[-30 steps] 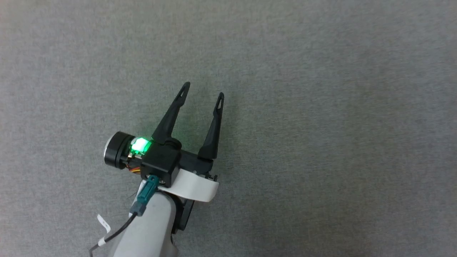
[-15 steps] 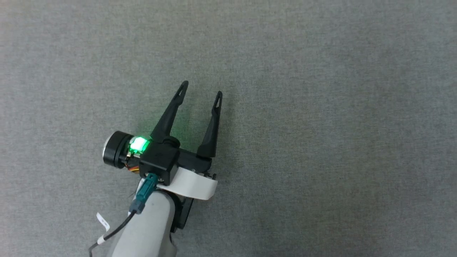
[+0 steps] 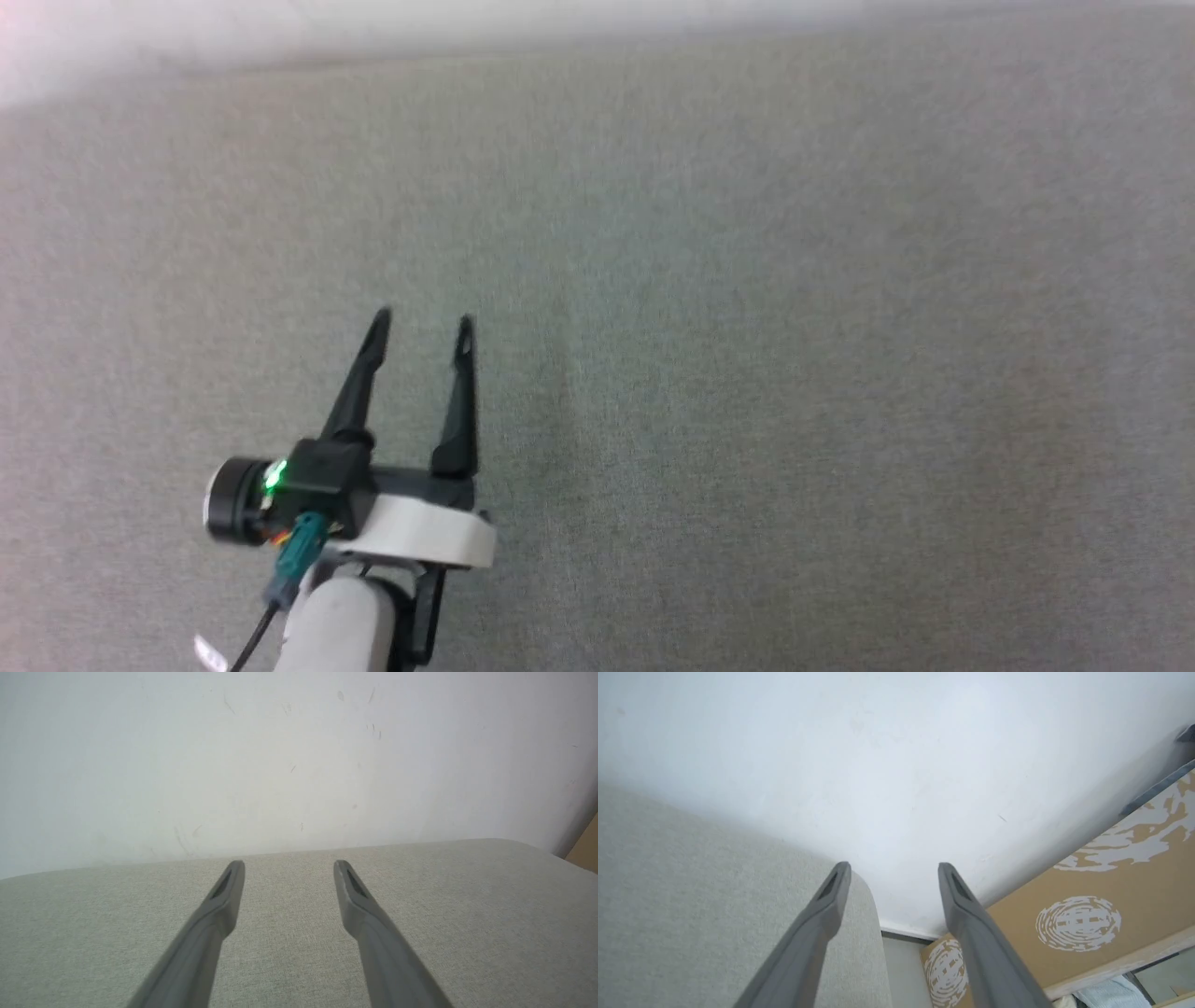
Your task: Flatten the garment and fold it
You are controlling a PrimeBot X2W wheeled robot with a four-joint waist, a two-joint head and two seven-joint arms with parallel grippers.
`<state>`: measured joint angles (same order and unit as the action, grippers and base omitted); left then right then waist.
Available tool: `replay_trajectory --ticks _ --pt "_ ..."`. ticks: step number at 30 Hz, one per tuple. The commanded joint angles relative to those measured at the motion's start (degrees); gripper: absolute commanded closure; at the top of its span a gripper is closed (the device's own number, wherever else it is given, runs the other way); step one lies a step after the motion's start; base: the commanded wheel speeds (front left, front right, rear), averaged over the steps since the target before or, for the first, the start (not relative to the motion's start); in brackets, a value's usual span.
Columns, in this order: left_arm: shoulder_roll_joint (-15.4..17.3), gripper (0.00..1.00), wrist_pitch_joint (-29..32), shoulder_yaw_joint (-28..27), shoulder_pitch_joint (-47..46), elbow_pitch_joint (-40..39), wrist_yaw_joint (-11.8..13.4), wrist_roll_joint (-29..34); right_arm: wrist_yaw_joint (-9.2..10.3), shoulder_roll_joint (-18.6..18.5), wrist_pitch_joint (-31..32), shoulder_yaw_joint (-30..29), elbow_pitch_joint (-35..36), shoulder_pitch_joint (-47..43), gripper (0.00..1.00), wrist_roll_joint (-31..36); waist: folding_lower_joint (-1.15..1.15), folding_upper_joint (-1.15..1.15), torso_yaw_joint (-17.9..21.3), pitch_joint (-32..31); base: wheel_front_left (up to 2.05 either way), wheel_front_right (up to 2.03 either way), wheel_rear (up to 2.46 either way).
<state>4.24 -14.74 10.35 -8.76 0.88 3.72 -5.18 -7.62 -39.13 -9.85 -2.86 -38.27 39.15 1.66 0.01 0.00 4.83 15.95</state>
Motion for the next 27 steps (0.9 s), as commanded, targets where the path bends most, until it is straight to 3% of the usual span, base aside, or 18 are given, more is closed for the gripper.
replay_trajectory --ticks 1,7,14,15,20,27 --pt "0.37 0.00 -0.26 -1.06 1.38 -0.08 0.76 -0.34 0.13 1.81 -0.91 0.82 2.05 -0.18 0.00 -0.86 -0.01 0.00 0.62 -8.08 0.00 0.00 0.00" --pt "0.31 0.00 -0.26 -4.12 5.13 -0.78 1.88 -1.21 0.13 9.66 -3.10 0.82 13.95 -6.32 0.00 -4.86 -0.01 0.00 -0.73 -12.24 0.00 0.00 0.00" --pt "-0.04 0.00 -0.26 -4.60 8.68 -0.56 2.52 -1.62 0.13 21.69 -3.40 -3.00 29.64 -21.22 0.00 -7.65 -0.01 0.00 -2.62 -14.52 0.00 0.00 0.00" --pt "-0.04 0.00 -0.26 -4.60 8.68 -0.56 2.52 -1.62 0.13 21.69 -3.40 -3.00 29.64 -21.22 0.00 -7.65 -0.01 0.00 -2.62 -14.52 0.00 0.00 0.00" --pt "-0.26 0.00 -0.26 -4.04 10.26 0.16 2.78 -1.48 0.13 31.09 -3.30 -4.01 34.96 -32.58 0.00 -8.93 -0.01 0.00 -3.79 -15.07 0.00 0.00 0.00" --pt "-0.41 0.00 -0.26 -3.19 11.90 1.40 2.88 -0.49 0.13 35.27 -3.66 -2.10 35.13 -41.02 0.00 -8.57 -0.01 0.00 -4.73 -15.31 0.00 0.00 0.00"
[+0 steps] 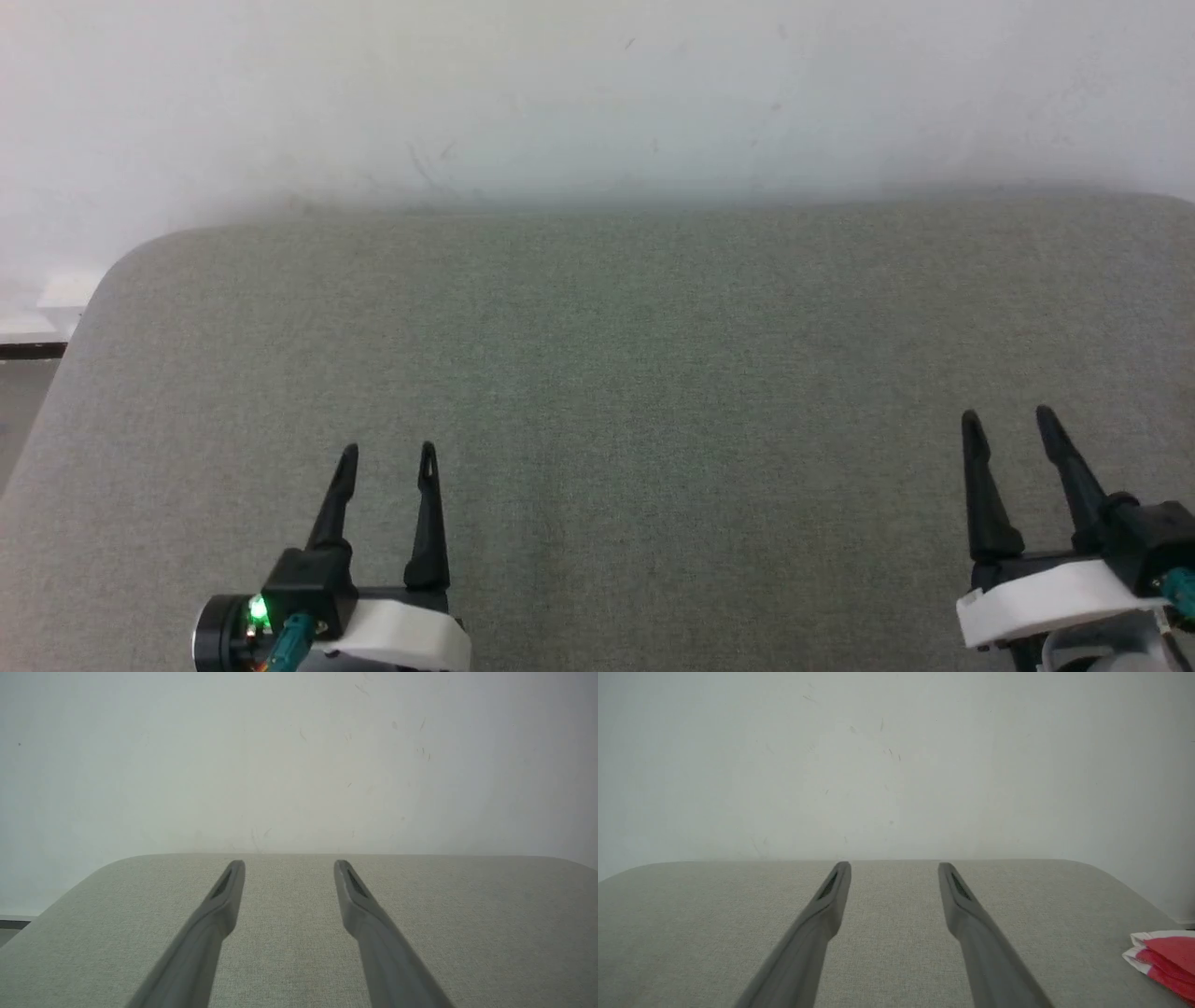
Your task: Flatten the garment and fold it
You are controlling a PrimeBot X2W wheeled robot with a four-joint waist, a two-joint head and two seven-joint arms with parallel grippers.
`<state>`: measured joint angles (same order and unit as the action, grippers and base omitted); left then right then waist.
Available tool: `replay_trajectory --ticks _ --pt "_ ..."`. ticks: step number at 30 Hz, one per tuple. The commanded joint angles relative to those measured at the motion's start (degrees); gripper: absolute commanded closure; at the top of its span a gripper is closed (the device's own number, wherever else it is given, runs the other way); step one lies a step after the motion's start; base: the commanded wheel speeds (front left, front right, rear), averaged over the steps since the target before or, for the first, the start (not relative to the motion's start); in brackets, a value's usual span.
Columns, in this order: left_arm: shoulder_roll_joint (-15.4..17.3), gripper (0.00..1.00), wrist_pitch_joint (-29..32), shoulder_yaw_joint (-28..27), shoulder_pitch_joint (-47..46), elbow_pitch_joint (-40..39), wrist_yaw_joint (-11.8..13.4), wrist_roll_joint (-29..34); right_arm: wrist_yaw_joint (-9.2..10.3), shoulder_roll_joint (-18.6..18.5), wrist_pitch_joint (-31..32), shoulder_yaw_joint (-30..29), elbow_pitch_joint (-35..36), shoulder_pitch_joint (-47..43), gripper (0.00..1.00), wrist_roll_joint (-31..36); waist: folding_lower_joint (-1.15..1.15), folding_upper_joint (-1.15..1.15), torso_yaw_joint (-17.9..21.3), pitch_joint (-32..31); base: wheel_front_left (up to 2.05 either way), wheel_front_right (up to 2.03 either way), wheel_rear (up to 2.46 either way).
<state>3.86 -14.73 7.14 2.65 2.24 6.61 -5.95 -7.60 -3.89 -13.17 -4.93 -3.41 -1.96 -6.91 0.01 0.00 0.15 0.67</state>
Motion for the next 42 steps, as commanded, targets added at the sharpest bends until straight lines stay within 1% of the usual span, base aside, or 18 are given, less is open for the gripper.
replay_trajectory --ticks 1,13,14,42 --pt "-0.06 0.00 -0.27 0.13 0.74 0.21 -0.04 0.39 0.11 0.22 -0.39 0.25 0.20 -0.42 0.00 0.28 -0.01 0.00 -0.06 -0.09 0.00 0.00 0.00" --pt "-0.28 0.00 -0.27 0.28 1.25 0.48 -0.54 0.40 0.11 0.93 -0.60 0.79 0.10 -1.89 0.00 1.56 -0.01 0.00 -0.79 -0.81 0.00 0.00 0.00" --pt "-0.10 1.00 0.00 0.37 0.87 0.38 -0.21 0.04 0.00 0.67 -0.45 0.75 -0.04 -1.32 1.00 1.15 -0.01 0.00 -0.78 -0.79 0.00 0.00 0.00" --pt "-0.25 1.00 2.92 -1.04 0.18 -0.12 -1.57 1.16 0.01 0.70 2.19 1.63 0.58 -0.67 1.00 2.24 -0.01 0.00 -0.68 -0.78 0.00 0.00 0.00"
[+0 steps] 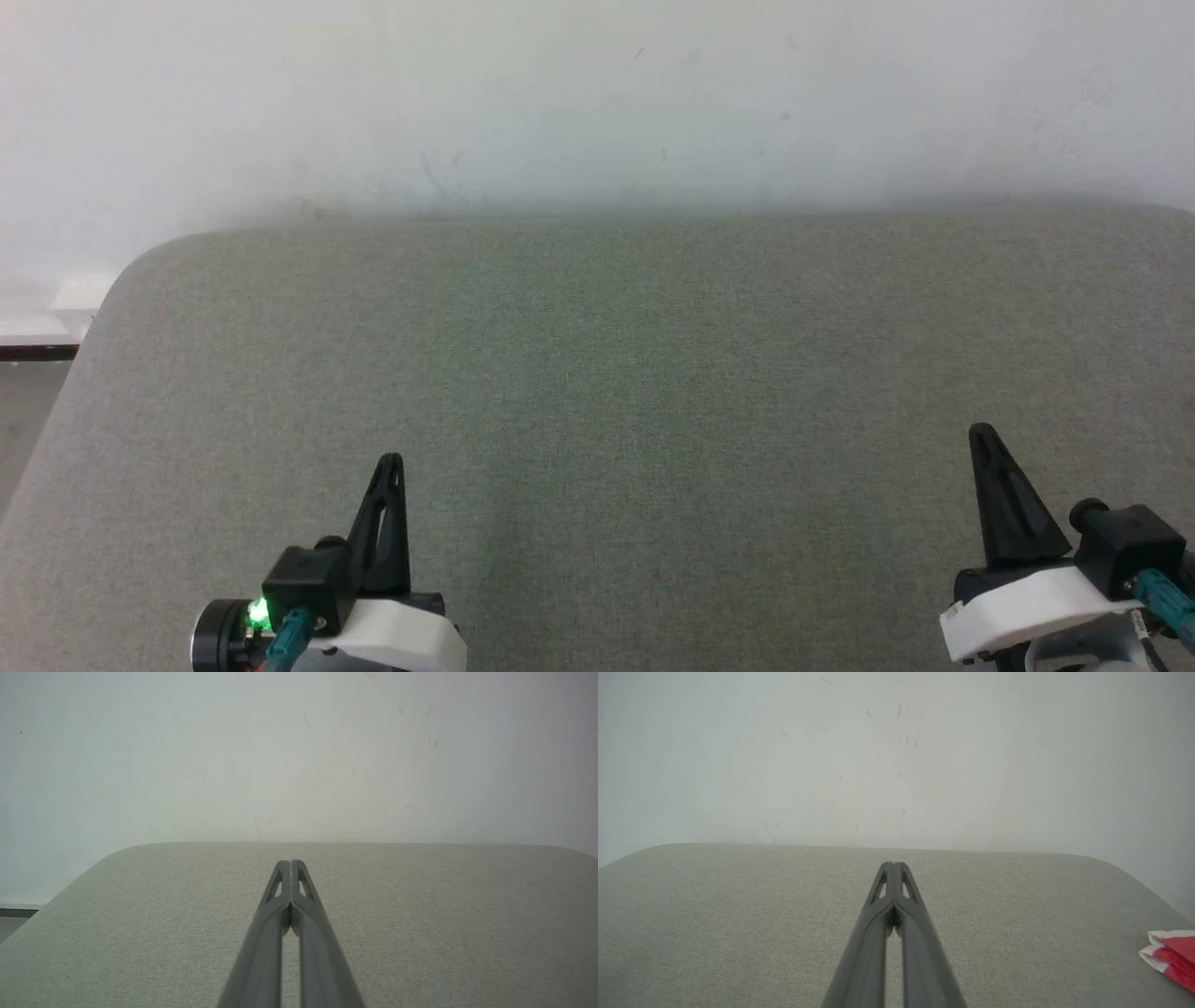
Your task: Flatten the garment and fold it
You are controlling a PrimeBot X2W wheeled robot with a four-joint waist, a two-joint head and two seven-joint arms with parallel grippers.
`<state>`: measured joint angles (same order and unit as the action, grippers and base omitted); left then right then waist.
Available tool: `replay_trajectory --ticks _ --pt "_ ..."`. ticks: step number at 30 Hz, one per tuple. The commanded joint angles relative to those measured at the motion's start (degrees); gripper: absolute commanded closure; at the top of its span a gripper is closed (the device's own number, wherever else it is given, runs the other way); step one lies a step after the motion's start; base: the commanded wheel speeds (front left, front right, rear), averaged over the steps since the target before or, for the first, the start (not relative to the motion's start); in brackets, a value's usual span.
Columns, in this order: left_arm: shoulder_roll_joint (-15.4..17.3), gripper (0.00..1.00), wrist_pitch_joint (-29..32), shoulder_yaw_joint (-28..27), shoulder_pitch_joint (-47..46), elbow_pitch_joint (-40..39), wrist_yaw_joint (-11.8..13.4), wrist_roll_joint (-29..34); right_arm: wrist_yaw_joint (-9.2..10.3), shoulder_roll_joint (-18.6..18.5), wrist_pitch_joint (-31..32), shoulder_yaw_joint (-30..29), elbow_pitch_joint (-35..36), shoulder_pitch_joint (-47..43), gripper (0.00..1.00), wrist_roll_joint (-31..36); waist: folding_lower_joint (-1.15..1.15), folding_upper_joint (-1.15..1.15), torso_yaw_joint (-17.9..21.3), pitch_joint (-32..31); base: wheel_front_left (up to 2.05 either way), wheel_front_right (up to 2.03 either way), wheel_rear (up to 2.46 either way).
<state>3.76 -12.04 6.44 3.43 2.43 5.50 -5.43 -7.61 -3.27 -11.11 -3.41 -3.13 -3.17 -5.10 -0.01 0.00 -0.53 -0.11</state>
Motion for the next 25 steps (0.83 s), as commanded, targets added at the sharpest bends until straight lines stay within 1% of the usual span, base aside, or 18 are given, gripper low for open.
replay_trajectory --ticks 1,25 --pt "-0.16 1.00 0.35 -0.41 -0.62 -0.34 -0.51 0.70 0.02 0.08 0.24 0.15 0.33 0.57 1.00 0.49 0.00 0.00 0.01 0.00 0.00 0.00 0.00" --pt "-0.33 1.00 3.16 -1.86 -1.30 -0.85 -1.71 1.83 0.05 0.15 2.85 0.93 1.00 1.19 1.00 1.60 0.00 0.00 0.13 0.03 0.00 0.00 0.00"
